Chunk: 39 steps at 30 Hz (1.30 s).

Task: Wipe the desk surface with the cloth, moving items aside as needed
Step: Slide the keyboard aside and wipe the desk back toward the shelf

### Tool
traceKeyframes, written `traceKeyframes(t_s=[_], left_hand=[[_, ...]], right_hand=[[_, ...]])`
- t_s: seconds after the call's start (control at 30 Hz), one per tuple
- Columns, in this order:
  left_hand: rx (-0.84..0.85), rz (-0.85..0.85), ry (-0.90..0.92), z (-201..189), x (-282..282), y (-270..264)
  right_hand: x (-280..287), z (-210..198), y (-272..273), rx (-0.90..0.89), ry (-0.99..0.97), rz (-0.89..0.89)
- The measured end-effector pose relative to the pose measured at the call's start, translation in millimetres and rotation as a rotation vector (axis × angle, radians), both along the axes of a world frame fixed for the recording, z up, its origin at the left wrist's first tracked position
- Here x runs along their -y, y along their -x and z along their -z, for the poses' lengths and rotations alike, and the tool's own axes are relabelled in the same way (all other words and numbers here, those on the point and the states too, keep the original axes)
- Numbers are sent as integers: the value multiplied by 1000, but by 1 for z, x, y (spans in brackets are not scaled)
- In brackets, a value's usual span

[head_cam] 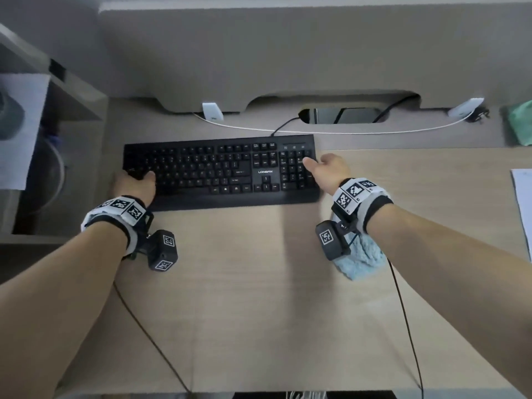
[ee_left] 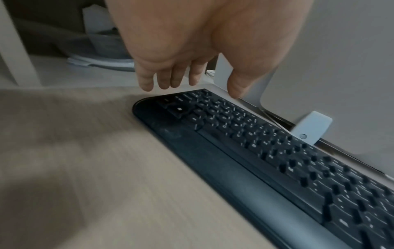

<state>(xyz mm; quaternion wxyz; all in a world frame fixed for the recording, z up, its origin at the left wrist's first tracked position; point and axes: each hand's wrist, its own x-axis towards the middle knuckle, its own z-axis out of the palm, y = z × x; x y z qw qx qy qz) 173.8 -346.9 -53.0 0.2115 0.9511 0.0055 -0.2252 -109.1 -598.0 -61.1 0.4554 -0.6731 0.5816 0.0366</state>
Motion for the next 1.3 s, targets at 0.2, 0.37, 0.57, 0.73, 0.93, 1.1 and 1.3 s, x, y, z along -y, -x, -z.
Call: traceKeyframes(t_s=[0.2, 0.37, 0.57, 0.73, 0.93, 1.1, 1.3], left_hand=[[-4, -99, 48, 3, -3, -12], [-48, -137, 5, 5, 3, -20], [-92, -130, -58, -8, 15, 3], [-60, -54, -110, -22, 67, 56], [-76, 150, -20, -22, 164, 162], [-131, 265, 37, -15, 246, 279], [-160, 337, 72, 0, 320, 381]], right_hand=[[1, -1, -9, -20, 1, -1], [6, 3, -12, 11, -58, 31], [24, -7, 10, -27, 2, 38], [62, -18, 86, -52, 43, 130], [130, -28, 219, -57, 104, 335], [185, -32, 340, -178, 194, 464], [242, -28, 446, -299, 241, 540]])
